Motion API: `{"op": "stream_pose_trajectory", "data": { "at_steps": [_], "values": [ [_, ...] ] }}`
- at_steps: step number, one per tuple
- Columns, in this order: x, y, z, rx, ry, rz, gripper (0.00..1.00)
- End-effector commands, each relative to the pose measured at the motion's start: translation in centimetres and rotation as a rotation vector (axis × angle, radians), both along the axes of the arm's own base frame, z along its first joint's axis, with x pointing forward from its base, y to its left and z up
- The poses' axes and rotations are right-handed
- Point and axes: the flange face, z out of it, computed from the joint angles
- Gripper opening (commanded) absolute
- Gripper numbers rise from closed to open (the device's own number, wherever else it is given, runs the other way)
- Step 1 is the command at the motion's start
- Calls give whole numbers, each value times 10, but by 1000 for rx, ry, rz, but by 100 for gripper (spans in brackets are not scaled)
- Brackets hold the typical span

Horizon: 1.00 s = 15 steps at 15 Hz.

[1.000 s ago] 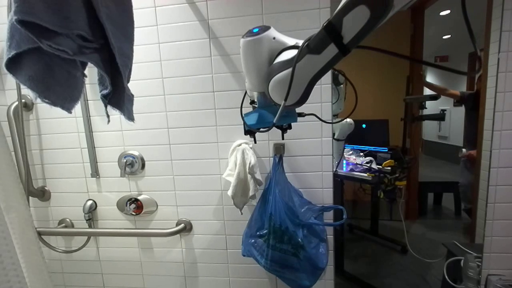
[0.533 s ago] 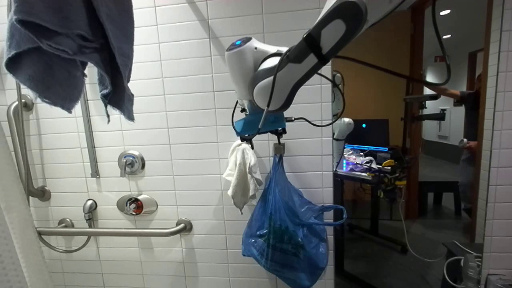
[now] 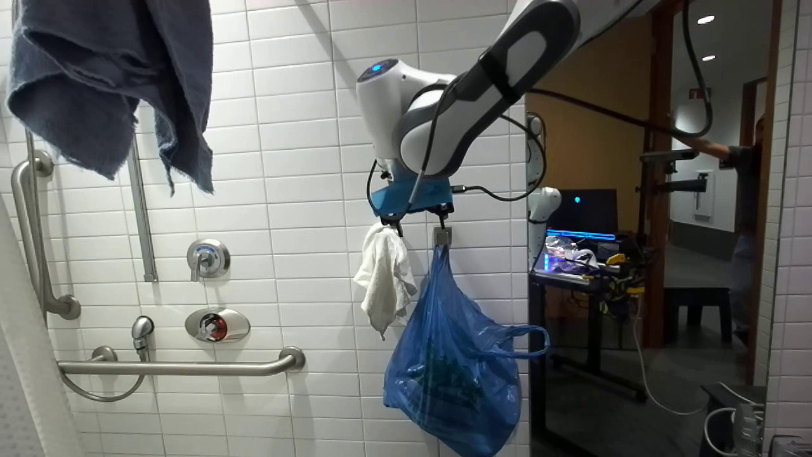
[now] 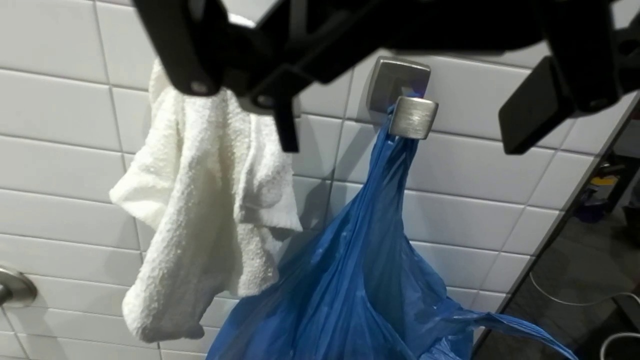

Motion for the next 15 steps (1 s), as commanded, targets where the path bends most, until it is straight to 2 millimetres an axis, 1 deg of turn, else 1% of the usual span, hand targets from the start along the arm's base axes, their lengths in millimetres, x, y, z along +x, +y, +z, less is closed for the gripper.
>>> {"op": "stream_pose_trajectory", "data": {
  "at_steps": [1, 7, 9, 11, 12, 15],
  "values": [
    [0, 0, 1, 0, 1, 0, 100],
    [0, 0, 1, 0, 1, 0, 100],
    [-3, 6, 5, 12, -12, 4, 100],
    [-11, 17, 9, 31, -20, 25, 100],
    [-15, 25, 10, 33, -31, 37, 100],
    [-31, 58, 9, 26, -52, 97, 100]
  ]
}}
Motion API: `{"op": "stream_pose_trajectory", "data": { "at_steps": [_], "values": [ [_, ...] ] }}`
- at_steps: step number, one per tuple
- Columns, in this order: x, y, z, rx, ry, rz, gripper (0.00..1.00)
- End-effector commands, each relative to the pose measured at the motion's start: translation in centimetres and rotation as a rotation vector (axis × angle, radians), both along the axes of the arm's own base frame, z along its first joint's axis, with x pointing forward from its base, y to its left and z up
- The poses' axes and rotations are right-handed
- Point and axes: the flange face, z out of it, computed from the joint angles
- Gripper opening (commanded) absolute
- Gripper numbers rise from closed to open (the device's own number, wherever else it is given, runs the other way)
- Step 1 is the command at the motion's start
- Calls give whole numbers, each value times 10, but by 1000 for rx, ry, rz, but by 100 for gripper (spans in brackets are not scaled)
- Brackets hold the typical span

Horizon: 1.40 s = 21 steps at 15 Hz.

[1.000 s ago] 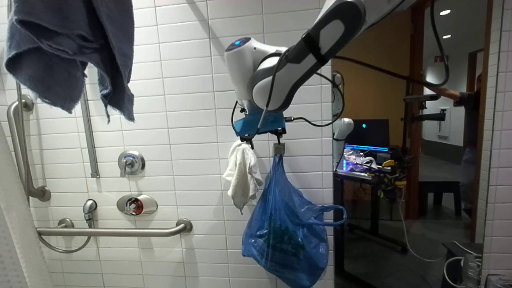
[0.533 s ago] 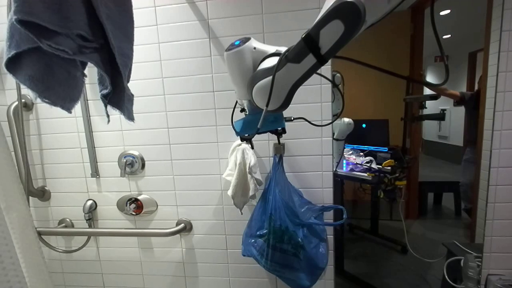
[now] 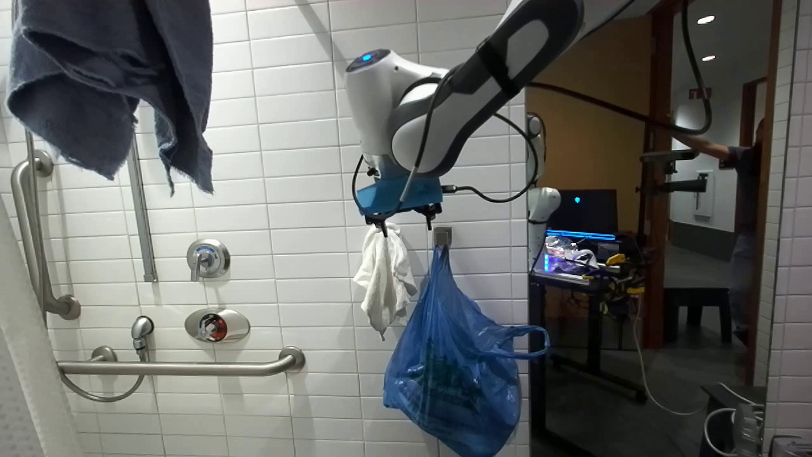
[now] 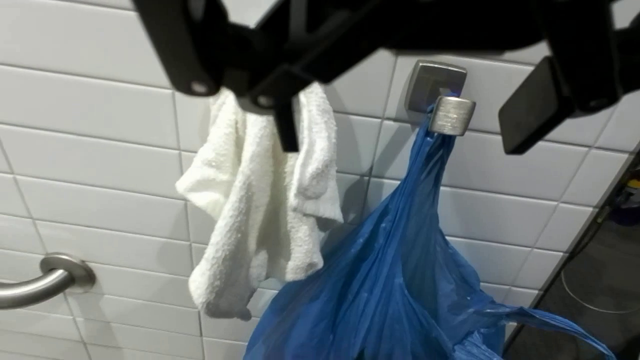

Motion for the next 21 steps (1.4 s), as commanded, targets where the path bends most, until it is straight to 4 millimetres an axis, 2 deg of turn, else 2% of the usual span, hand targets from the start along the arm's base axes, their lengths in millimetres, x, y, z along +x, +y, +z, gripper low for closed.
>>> {"op": "stream_pose_trajectory", "data": {
  "at_steps": [1, 6, 11, 14, 18, 21],
  "values": [
    [-27, 36, 3, 6, -26, 56, 100],
    [-41, 83, -10, -6, -81, 0, 100],
    [-44, 109, -22, -35, -152, -104, 100],
    [-44, 117, -29, -67, -175, -145, 100],
    [-29, 126, -41, -126, -171, -206, 100],
    [-17, 122, -48, -156, -123, -246, 100]
  ]
}}
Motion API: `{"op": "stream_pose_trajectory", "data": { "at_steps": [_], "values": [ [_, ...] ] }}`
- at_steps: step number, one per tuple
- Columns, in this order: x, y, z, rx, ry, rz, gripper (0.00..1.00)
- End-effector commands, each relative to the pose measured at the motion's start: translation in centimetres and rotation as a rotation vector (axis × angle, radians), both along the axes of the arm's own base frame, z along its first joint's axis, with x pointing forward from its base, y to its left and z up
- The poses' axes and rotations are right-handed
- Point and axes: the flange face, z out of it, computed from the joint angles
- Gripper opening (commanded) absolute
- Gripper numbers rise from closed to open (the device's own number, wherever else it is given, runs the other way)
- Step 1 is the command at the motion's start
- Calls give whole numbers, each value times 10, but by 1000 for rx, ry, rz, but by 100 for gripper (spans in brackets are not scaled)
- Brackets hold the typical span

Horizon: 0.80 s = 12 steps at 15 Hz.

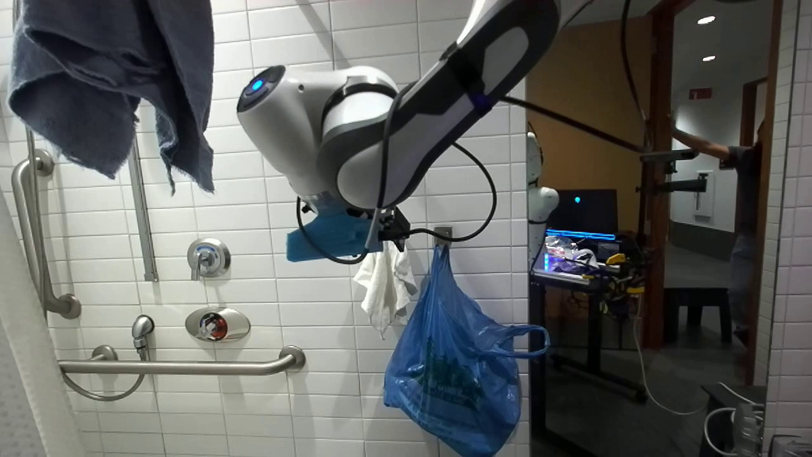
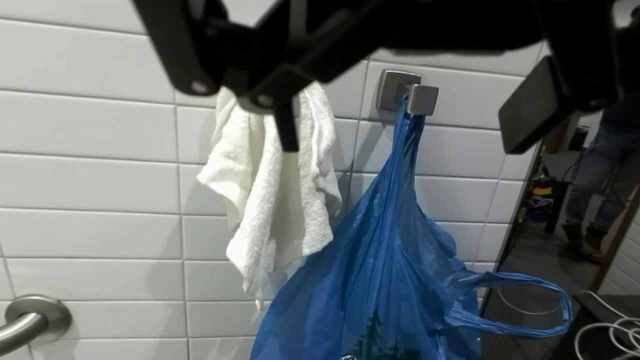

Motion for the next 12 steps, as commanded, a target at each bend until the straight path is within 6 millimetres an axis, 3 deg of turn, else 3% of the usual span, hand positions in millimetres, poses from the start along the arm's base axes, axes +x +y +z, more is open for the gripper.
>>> {"op": "stream_pose_trajectory", "data": {
  "at_steps": [1, 8, 12],
  "values": [
    [23, 4, -9, -29, 31, -61, 100],
    [53, -16, -24, -27, 78, -137, 100],
    [70, -40, -18, -19, 72, -189, 100]
  ]
}}
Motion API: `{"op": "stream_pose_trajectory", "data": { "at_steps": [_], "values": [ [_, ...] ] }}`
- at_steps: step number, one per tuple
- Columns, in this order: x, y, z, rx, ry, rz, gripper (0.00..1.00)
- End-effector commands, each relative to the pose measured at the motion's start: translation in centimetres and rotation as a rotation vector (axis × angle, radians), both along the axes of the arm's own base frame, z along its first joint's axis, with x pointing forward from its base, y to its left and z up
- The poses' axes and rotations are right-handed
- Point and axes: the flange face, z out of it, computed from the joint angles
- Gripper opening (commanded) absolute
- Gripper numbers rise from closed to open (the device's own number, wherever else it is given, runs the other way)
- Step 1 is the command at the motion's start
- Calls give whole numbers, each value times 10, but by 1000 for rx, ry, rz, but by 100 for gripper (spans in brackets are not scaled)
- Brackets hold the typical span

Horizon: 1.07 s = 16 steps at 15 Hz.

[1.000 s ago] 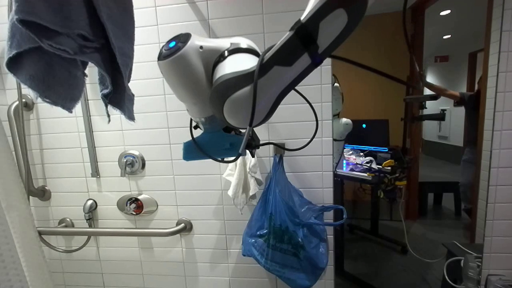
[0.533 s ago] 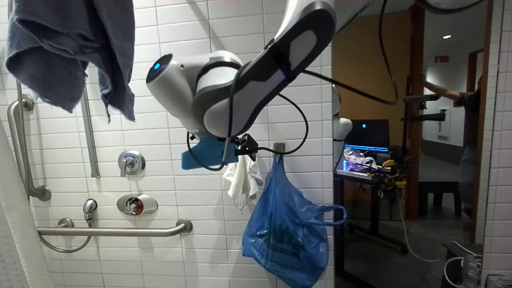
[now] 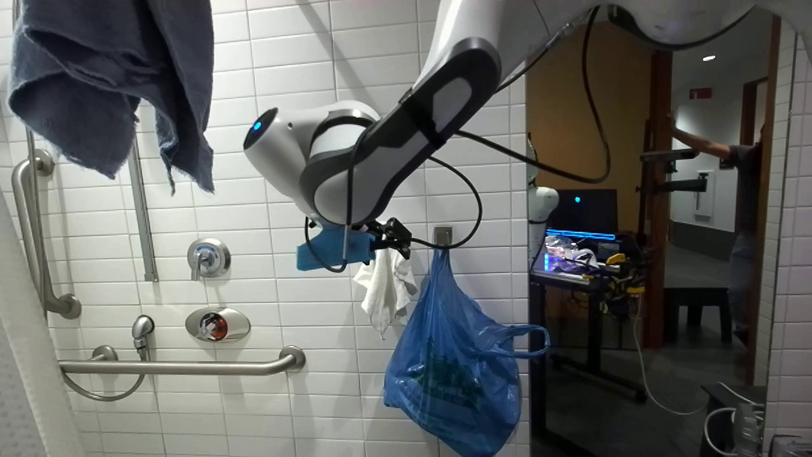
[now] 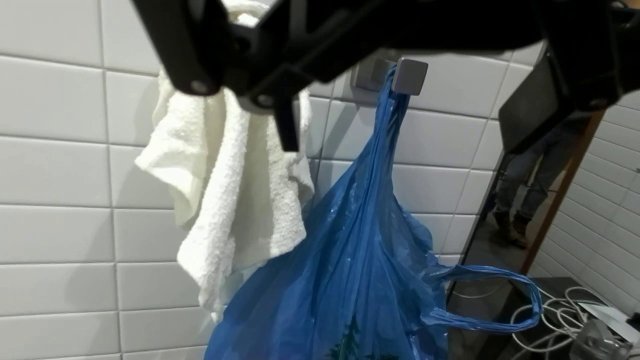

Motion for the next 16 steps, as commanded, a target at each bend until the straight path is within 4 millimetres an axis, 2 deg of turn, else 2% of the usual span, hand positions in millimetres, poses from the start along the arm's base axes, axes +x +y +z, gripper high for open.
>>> {"op": "stream_pose_trajectory", "data": {
  "at_steps": [1, 4, 5, 6, 8, 9, 10, 11, 13, 14, 15, 16],
  "values": [
    [22, -13, 7, 14, 7, -48, 100],
    [31, -32, 11, 24, 11, -79, 100],
    [38, -30, 8, 32, 14, -84, 100],
    [38, -37, 9, 33, 22, -91, 100],
    [48, -33, 4, 46, 34, -94, 100],
    [47, -40, 6, 48, 42, -99, 100],
    [56, -30, 2, 60, 45, -95, 100],
    [53, -39, 6, 58, 51, -99, 100],
    [62, -37, 4, 72, 57, -101, 100],
    [62, -48, 8, 74, 64, -106, 100],
    [70, -36, 3, 90, 82, -88, 100],
    [58, -40, 1, 72, 53, -92, 100]
  ]
}}
